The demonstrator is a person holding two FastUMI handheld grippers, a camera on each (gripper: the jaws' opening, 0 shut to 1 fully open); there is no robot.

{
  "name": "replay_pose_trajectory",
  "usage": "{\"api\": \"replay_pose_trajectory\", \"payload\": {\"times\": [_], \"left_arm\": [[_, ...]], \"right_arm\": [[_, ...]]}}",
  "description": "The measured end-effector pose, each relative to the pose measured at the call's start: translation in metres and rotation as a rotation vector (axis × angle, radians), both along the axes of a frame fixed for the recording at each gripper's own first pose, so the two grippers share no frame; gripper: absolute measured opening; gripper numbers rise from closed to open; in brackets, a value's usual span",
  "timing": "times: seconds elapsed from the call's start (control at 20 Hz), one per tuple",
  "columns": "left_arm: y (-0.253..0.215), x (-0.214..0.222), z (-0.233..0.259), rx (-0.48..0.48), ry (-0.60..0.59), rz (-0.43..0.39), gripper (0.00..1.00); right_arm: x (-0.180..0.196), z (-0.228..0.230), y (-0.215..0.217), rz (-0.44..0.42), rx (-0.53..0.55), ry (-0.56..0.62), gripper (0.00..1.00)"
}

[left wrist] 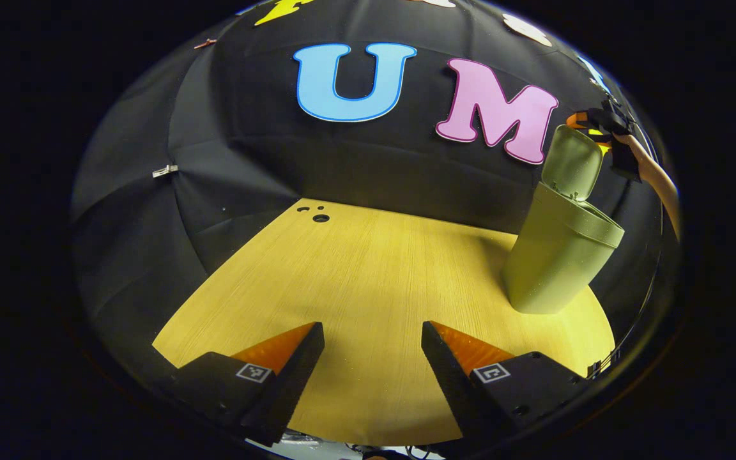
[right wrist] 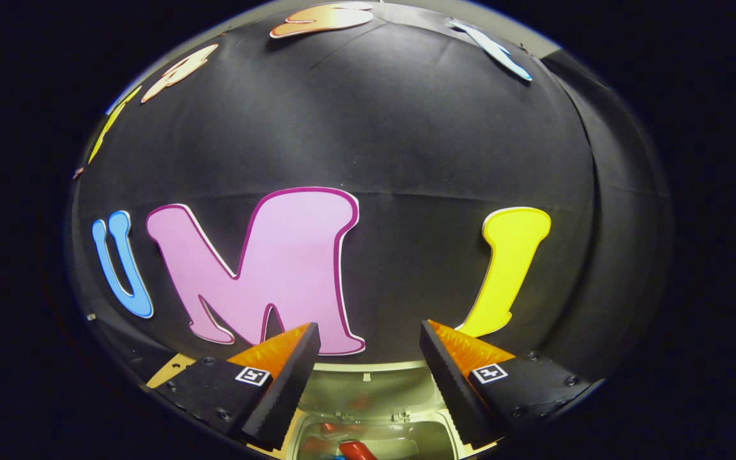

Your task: Press the lid of the desktop garbage bin to open it, pick up the crumpled paper on the desktop and throw it into the bin, then pick up the pop can on the desktop and drop it into the bin, and finally close the garbage bin lid.

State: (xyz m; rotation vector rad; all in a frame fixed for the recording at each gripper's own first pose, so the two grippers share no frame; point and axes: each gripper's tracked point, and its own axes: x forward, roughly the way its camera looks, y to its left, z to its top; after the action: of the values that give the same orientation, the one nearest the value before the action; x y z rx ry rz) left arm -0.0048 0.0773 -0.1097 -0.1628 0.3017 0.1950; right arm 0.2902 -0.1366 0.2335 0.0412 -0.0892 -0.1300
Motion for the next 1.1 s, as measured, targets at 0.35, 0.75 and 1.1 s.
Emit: {"api": "replay_pose_trajectory", "payload": {"times": [0.35,0.75,1.1], "left_arm": [[-0.017,-0.015,-0.004,-0.006,-0.011,-0.022,0.98],[-0.017,-0.041,-0.018,-0.007,-0.008,-0.065,0.98],[0.000,-0.062,-0.029,-0.002,0.016,-0.068,0.96]], "right_arm": [[-0.038,-0.023,0.008,0.054,-0.018,0.102,0.99],[-0.080,-0.089,0.019,0.054,-0.083,0.210,0.98],[-0.095,-0.160,0.020,0.038,-0.011,0.317,0.97]]}}
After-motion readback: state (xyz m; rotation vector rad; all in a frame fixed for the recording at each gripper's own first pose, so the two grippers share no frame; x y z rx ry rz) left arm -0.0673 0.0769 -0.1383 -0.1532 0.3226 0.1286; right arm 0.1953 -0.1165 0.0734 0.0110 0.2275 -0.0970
